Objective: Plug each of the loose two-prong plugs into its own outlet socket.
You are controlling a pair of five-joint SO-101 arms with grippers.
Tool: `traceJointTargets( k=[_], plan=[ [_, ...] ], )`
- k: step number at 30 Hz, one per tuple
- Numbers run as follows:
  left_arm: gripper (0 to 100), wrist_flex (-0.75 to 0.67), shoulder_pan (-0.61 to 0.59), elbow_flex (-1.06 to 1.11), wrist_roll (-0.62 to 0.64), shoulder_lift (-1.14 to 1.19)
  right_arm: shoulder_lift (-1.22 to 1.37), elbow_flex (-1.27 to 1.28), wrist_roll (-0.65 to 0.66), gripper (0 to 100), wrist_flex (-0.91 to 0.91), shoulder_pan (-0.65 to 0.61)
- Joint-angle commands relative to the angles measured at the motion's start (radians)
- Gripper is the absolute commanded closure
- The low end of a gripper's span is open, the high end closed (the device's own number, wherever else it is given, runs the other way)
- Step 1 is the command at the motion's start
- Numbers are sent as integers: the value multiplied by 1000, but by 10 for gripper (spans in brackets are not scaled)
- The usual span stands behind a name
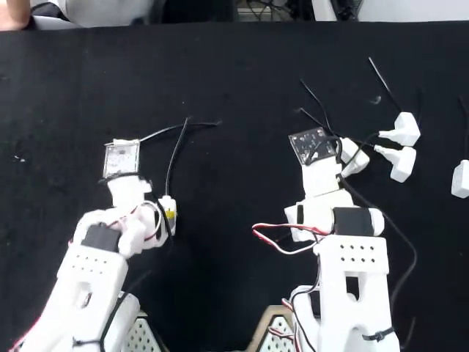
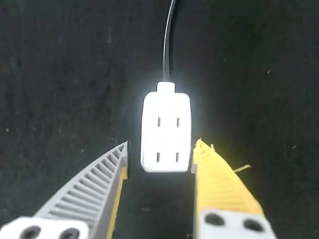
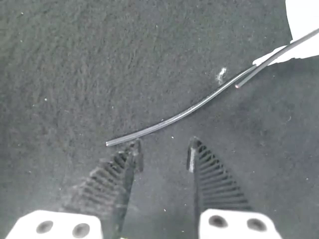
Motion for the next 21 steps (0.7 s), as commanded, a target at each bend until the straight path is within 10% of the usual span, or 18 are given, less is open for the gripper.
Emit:
traceJointTargets(
  k=[1,8,21],
  plan=[
    [779,20,-12,-197,-17,138,-27,-15,2,839,-20,11],
    [778,-9,-54,-541,-354,423,-27,-12,2,839,-20,17],
    [780,-94,-59,-843,-354,1056,-27,-7,2,839,-20,14]
  ],
)
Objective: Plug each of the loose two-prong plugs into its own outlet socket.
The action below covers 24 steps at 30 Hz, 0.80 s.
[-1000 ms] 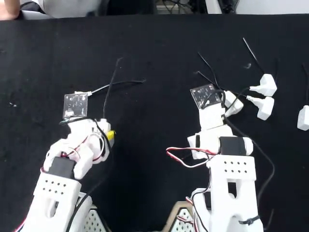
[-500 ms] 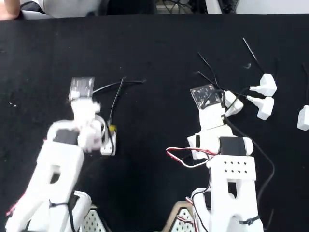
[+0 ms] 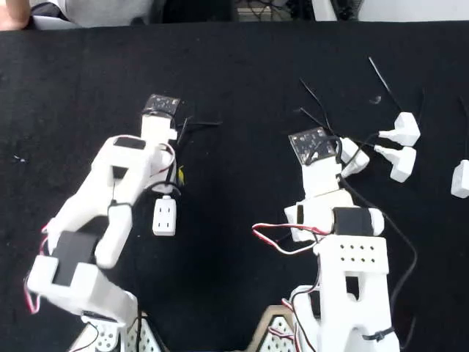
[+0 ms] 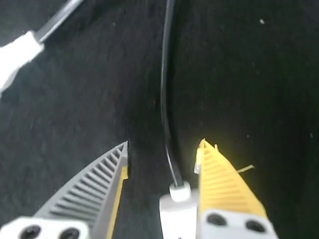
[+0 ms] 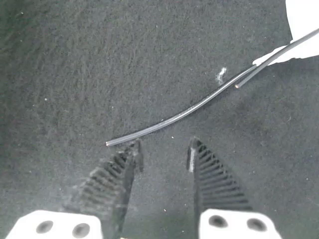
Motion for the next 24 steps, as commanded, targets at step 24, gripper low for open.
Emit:
traceJointTargets(
  k=[24],
  plan=[
    [967,261,-27,-99,957,-126,-27,-5,2,839,-20,17]
  ],
)
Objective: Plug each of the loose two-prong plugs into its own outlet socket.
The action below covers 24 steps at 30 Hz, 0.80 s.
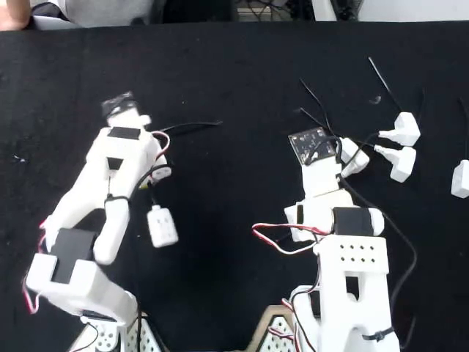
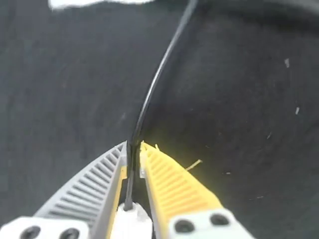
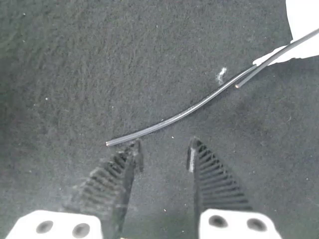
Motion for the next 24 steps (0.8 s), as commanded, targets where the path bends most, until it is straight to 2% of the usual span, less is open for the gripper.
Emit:
traceJointTargets(
  k=[1,8,10,12,16,20,22,24],
  plan=[
    [968,91,16,-22,230,-106,-27,-5,2,839,-20,17],
    [970,178,119,-27,244,-233,-27,-5,2,839,-20,17],
    [967,187,108,-21,241,-261,-27,-5,2,839,-20,17],
    [966,196,67,12,183,-275,-27,-5,2,839,-20,17],
    [966,199,-39,96,-170,-269,-27,-5,2,839,-20,17],
    [951,209,-67,188,-572,-275,-27,-7,2,839,-20,11],
    [909,210,-71,223,-729,-279,-27,-7,2,839,-20,11],
    [855,216,-84,225,-832,-276,-27,-7,2,839,-20,11]
  ],
)
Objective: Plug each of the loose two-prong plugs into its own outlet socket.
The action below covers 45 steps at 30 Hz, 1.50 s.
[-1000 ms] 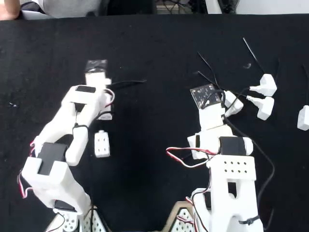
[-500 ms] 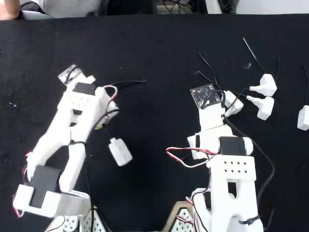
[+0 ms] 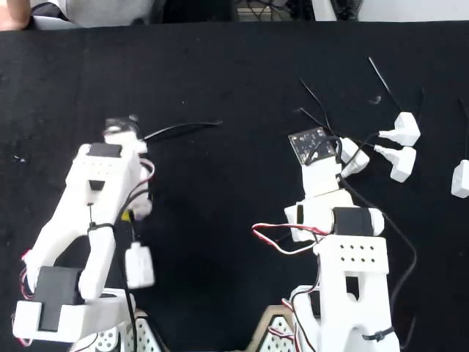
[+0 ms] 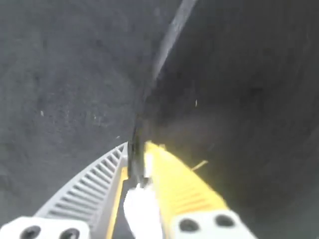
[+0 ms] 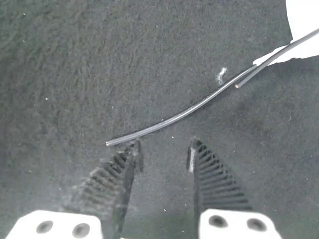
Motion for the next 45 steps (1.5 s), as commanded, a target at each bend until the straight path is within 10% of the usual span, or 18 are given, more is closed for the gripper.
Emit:
traceJointTargets(
  k=[1,6,13,30,45],
  plan=[
    [830,11,-24,-12,-219,-37,-27,-7,2,839,-20,11],
    [802,11,-25,-47,-253,-43,-27,-5,2,839,-18,17],
    [802,293,-45,-53,-730,-32,-27,-5,2,839,-17,17],
    [802,187,-355,5,-1135,21,-27,-5,6,839,-14,17],
    [802,-20,53,137,-761,75,-27,-5,6,839,-18,17]
  ],
)
